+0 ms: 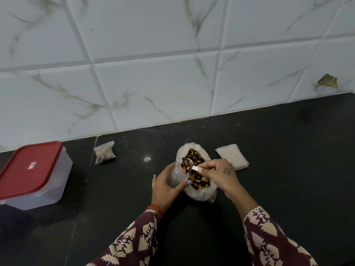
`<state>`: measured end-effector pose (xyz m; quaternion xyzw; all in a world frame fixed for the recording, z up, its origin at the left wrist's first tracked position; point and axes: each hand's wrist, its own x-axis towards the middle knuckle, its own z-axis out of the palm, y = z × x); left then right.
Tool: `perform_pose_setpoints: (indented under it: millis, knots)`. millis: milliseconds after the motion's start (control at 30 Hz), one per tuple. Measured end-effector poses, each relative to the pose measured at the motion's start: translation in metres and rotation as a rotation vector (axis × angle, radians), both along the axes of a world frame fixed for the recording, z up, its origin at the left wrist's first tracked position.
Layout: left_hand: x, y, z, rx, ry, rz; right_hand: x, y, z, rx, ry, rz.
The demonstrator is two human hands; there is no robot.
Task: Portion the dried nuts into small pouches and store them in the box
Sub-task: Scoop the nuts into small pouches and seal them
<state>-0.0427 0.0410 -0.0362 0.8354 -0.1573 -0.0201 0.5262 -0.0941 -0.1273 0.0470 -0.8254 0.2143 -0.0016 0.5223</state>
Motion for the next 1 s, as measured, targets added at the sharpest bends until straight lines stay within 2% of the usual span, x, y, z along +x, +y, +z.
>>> perform_pose_setpoints:
  millis: [67, 133, 233, 333, 433, 600, 700, 767, 833, 933, 1000]
  knots:
    - [0.0, -0.002, 0.001, -0.05, 0.023, 0.003, 0.0, 0.011, -0.006, -0.335, -0.076, 0.07]
    - [0.001, -0.002, 0.001, -0.082, 0.038, 0.014, -0.003, 0.022, -0.017, -0.658, -0.247, 0.135]
    - [0.001, -0.001, -0.001, -0.085, 0.046, 0.012, -0.006, 0.025, -0.036, -0.897, -0.543, 0.206]
    - [0.0, 0.001, -0.004, -0.071, 0.034, 0.013, -0.007, 0.018, -0.044, -0.939, -0.672, 0.188]
    - [0.0, 0.002, -0.008, -0.058, 0.011, 0.014, -0.008, 0.012, -0.044, -0.865, -0.665, 0.1]
    - [-0.002, 0.003, -0.014, 0.003, -0.065, 0.014, -0.006, 0.003, -0.041, -0.412, -0.418, -0.129]
    - [-0.004, 0.005, -0.02, 0.021, -0.099, 0.019, -0.003, -0.012, -0.043, -0.299, -0.273, -0.202]
    - [-0.005, 0.006, -0.025, 0.036, -0.134, 0.02, -0.001, -0.02, -0.043, -0.355, -0.214, -0.219]
    - [-0.004, 0.005, -0.028, 0.055, -0.156, 0.024, 0.002, -0.023, -0.043, -0.526, -0.2, -0.208]
    - [-0.002, 0.005, -0.029, 0.085, -0.172, 0.02, 0.009, -0.02, -0.048, -0.829, -0.182, -0.042]
    - [-0.002, 0.005, -0.031, 0.095, -0.18, 0.015, 0.014, -0.014, -0.049, -0.931, -0.139, 0.065]
